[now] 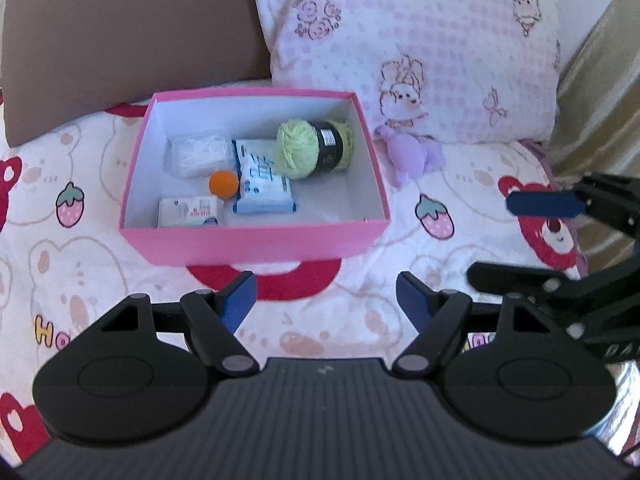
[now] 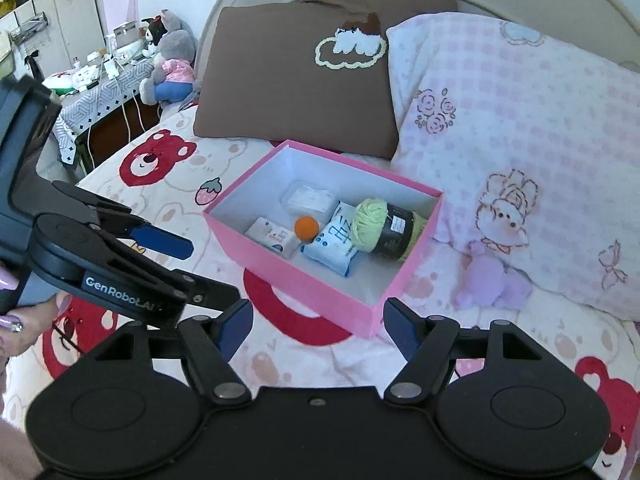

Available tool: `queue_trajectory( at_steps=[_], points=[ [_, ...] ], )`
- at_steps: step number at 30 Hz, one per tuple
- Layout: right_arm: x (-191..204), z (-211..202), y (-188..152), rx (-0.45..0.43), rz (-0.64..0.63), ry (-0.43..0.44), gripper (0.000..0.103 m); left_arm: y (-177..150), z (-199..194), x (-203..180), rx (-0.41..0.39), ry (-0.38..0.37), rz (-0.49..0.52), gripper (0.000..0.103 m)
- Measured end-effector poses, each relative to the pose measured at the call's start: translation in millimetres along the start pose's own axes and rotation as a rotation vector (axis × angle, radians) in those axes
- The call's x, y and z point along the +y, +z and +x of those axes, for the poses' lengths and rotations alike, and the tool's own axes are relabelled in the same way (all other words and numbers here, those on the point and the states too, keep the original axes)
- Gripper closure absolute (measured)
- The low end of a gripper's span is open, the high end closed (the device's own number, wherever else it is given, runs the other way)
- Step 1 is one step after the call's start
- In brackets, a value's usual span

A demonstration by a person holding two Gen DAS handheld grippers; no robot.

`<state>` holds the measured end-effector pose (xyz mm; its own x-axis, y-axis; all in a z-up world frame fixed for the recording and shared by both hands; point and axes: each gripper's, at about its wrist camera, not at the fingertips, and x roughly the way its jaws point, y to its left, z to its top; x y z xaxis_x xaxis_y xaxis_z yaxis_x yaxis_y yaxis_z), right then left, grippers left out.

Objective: Organize objects
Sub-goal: 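Move the left tool toward the lilac plush toy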

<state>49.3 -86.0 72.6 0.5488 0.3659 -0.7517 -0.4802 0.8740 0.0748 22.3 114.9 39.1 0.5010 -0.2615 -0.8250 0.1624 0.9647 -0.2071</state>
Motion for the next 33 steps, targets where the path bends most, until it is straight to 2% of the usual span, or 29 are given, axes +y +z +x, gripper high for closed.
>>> queue_trajectory(
  at_steps=[8,13,18,25,33],
  points=[
    [-14,-22,-25,0.007,0.034,-0.010,0.027,-17,-5,-21,0.036,-0.035,0.057,0.027],
    [-35,-26,-44,0.008,0.081,-0.008,0.027,-21,3,-40,0.064,-0.030,0.097,0.027],
    [-53,-32,-63,-0.021,0.093,-0.029,0.027,-18,17,-55,0.079,-0.028,0.109,0.027],
    [-71,-34,-82,-0.032,0.076,-0.027,0.027,-14,31,-78,0.093,-0.067,0.125,0.027],
    [-97,-12,-100,-0.065,0.073,-0.062,0.026,-1,57,-105,0.078,-0.058,0.164,0.027]
  ],
)
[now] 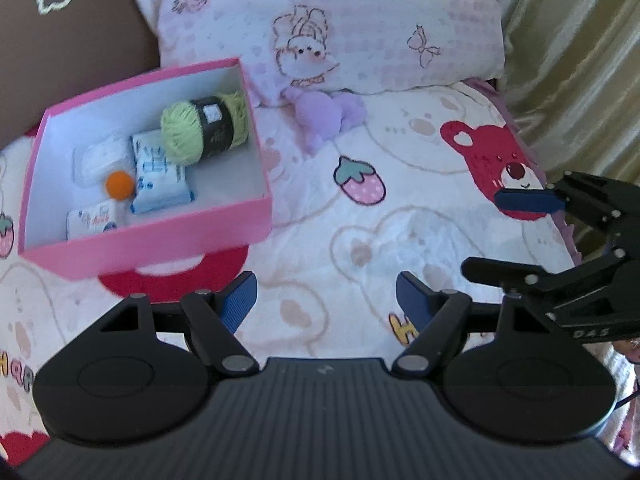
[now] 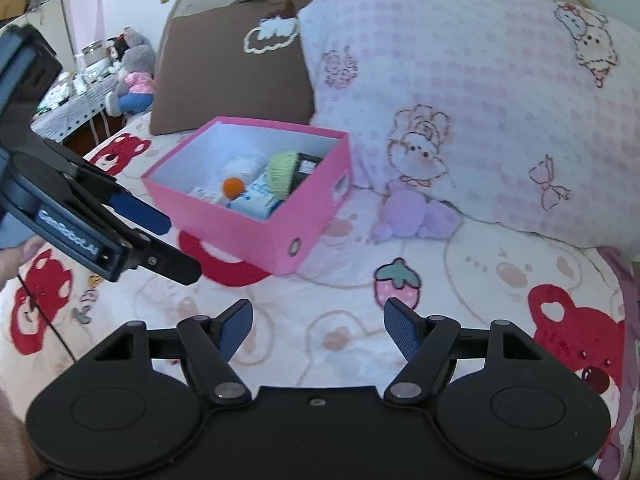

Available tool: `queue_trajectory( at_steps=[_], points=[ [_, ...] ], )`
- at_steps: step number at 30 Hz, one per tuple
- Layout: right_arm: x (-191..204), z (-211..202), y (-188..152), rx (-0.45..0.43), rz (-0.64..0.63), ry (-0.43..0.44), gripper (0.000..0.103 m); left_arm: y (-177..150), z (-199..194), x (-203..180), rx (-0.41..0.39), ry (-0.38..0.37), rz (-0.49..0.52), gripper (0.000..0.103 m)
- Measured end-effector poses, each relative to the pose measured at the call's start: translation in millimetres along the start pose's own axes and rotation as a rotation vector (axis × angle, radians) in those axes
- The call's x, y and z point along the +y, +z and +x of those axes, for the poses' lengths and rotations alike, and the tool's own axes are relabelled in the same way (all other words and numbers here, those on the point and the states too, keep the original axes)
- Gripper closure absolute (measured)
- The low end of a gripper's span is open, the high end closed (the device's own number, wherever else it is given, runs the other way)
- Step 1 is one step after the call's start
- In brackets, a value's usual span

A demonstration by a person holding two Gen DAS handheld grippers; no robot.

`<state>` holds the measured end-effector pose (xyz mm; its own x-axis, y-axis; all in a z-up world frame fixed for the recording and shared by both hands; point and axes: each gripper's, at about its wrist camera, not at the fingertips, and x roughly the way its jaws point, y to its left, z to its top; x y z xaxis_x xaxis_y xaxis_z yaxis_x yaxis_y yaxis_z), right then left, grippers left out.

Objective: Organize objects
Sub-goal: 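Move the left tool toward the lilac plush toy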

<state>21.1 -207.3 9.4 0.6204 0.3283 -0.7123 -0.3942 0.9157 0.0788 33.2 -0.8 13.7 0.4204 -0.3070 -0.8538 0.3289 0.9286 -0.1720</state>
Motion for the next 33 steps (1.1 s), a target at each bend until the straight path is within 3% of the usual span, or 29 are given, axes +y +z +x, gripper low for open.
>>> queue_trajectory(
  at_steps=[9,22,26,29,33],
  points=[
    [-38,34,-3,-0.051,0.001,-0.025,0.026,38,34,-18,-0.010,0.040,0.010,0.027],
    [-59,80,17,-0.125,-0.081,-0.097,0.024,103,76,-15,-0.139,0.091,0.019,0.027],
    [-63,95,28,-0.159,-0.106,-0.104,0.011,126,94,-19,-0.146,0.042,0.019,0.027],
    [-64,108,38,-0.161,-0.129,-0.150,0.010,139,109,-19,-0.131,0.017,0.001,0.027],
    [-75,128,45,-0.182,-0.125,-0.135,0.010,150,129,-17,-0.144,0.012,-0.031,0.027]
  ],
)
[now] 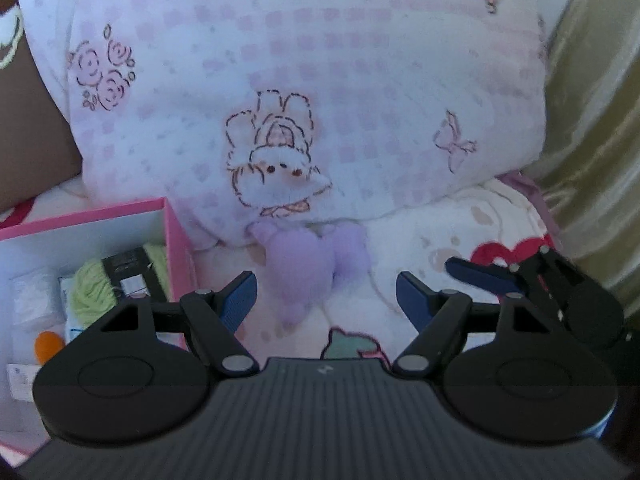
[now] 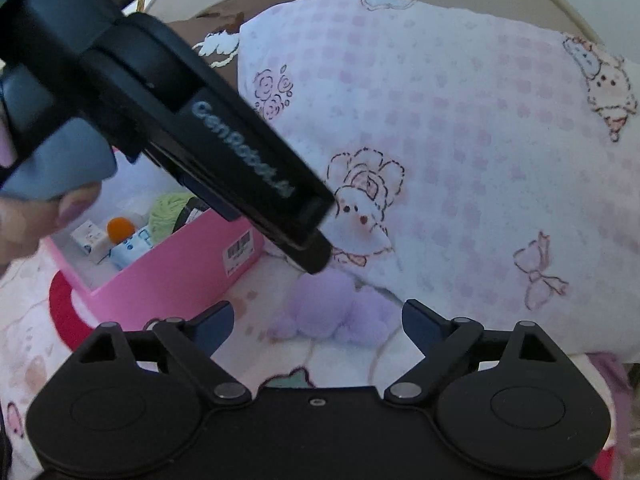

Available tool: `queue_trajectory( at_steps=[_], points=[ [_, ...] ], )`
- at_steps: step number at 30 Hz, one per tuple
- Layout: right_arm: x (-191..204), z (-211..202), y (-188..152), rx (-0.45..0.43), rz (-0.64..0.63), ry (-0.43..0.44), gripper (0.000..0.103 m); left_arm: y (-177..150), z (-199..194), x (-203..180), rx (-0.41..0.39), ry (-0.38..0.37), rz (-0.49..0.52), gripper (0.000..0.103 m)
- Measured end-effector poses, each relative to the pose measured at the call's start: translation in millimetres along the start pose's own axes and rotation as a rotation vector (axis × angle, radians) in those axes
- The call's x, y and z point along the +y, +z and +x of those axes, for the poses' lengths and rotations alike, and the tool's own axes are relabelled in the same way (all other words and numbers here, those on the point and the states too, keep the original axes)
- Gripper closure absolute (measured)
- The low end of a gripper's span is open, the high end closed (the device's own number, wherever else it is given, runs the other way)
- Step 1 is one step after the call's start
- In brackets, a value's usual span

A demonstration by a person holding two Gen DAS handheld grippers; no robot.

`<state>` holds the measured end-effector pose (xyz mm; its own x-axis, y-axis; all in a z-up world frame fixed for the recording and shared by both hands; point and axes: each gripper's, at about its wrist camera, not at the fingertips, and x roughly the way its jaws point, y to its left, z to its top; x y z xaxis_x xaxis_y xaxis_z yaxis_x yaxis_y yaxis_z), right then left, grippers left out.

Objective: Organize objects
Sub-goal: 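Move the left tool toward the lilac plush toy, then lower the left gripper over the lilac plush toy and close on it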

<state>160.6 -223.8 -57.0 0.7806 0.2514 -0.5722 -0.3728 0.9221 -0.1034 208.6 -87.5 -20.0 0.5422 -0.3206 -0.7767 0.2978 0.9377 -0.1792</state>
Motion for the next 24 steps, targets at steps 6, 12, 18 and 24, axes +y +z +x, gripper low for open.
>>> queue_trajectory(
  at_steps=[6,12,18,24],
  points=[
    [-21,36,-12,-0.034,0.123,-0.011,0.010,7,39,7,0.001,-0.003,-0.057,0.030],
    [-38,63,-30,-0.016,0.252,0.039,0.009,3,71,8,0.068,0.023,-0.079,0.036],
    [-44,81,-37,-0.006,0.212,0.055,0.009,-8,89,5,0.064,0.061,-0.078,0.036],
    [-58,94,-46,0.025,0.313,0.071,0.010,-15,114,4,0.101,0.130,-0.058,0.036]
  ],
)
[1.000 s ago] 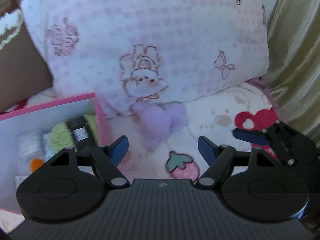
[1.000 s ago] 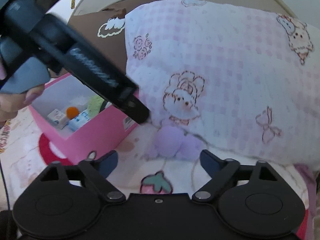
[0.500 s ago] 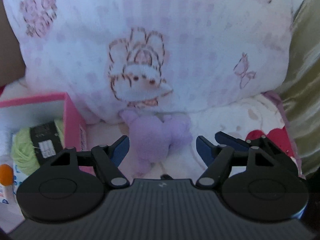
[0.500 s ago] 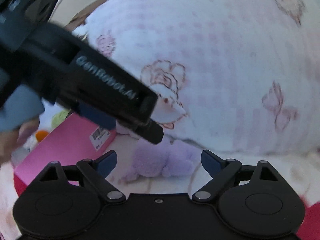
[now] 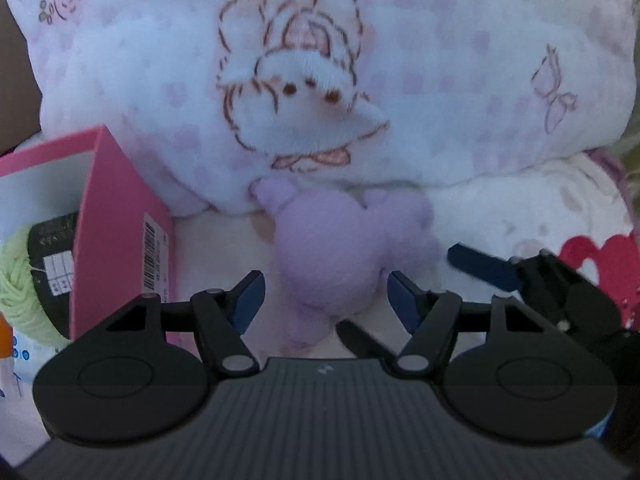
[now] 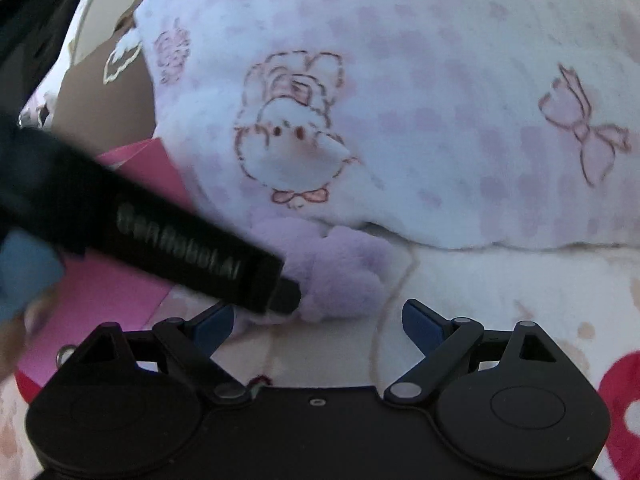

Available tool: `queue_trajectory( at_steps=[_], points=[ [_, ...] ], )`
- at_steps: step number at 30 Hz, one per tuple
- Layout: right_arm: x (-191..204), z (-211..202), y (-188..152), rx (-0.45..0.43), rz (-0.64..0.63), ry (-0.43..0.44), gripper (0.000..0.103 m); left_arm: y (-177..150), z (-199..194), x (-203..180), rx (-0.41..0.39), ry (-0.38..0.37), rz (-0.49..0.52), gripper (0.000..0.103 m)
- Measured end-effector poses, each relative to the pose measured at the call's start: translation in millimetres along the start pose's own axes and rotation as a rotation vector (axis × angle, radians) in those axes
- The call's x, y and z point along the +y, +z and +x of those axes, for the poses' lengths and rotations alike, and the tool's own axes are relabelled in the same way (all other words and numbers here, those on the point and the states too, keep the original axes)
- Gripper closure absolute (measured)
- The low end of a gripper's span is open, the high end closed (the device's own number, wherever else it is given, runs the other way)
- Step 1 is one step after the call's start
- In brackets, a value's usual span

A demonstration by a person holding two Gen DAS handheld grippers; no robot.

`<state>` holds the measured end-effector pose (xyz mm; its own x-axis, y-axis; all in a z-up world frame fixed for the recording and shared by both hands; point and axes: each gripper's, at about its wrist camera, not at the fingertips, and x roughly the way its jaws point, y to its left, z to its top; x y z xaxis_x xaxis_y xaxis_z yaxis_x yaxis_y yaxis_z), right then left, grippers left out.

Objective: Organize objects
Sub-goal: 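Lower the left gripper over the lilac plush toy and close on it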

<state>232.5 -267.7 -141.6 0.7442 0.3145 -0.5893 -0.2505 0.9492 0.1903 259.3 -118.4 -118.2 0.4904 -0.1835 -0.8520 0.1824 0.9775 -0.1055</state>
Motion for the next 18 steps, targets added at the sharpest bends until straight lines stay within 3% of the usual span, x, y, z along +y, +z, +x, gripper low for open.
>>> queue_trajectory(
  at_steps=[7,10,13,15,18],
  points=[
    [-3,6,-2,0.033,0.007,0.040,0.009,-3,8,5,-0.041,-0.078,-0.062,0.036],
    [1,3,-1,0.019,-0.015,0.048,0.009,-4,5,3,-0.090,-0.076,-0.046,0.035],
    [-4,3,0,0.003,-0.005,0.028,0.009,-3,7,5,-0.087,-0.084,-0.065,0.036],
    [-5,6,0,0.001,-0.026,0.011,0.009,-2,7,10,-0.091,-0.097,-0.081,0.048],
    [-4,10,1,-0.014,-0.046,0.000,0.009,-1,10,17,-0.080,-0.099,-0.089,0.056]
  ],
)
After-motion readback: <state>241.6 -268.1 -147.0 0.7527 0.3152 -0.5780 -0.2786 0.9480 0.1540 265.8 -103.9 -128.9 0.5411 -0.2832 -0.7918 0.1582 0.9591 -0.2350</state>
